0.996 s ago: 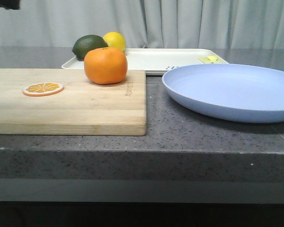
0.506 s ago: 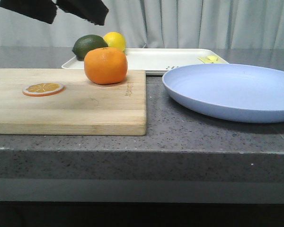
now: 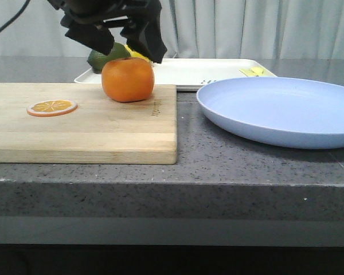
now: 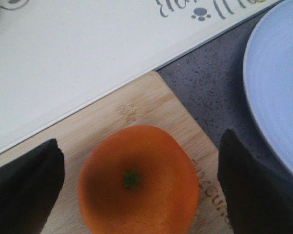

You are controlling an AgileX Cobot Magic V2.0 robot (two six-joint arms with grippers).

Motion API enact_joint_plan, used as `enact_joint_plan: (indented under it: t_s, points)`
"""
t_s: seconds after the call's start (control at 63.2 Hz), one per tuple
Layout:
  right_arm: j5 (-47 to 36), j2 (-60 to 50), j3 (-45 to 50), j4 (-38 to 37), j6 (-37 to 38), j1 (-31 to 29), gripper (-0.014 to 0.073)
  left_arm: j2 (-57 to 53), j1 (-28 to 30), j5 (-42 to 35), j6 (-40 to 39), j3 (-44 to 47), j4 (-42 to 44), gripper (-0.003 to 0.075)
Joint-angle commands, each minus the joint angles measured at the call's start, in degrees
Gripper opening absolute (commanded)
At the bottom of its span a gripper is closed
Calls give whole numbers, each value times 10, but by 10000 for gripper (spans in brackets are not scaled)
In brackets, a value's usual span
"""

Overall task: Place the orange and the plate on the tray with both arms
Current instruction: 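Lower the left gripper over the orange on the cutting board and grasp it, then lift the orange with the left gripper and lower it onto the blue plate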

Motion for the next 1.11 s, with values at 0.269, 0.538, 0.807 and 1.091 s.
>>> enact_joint_plan:
  t_s: [0.269, 0.538, 0.807, 1.091]
  points:
    - [-32, 6, -14, -1, -5, 1, 583, 14, -4, -11, 0, -22, 12, 621]
    - [-30, 6, -14, -1, -5, 1, 583, 14, -5, -10, 0, -22, 11, 491]
    - [-30, 6, -14, -1, -5, 1, 583, 11, -13, 45, 0, -60, 7, 407]
    - [-29, 6, -14, -1, -5, 1, 583, 18, -89, 73, 0, -148, 8, 407]
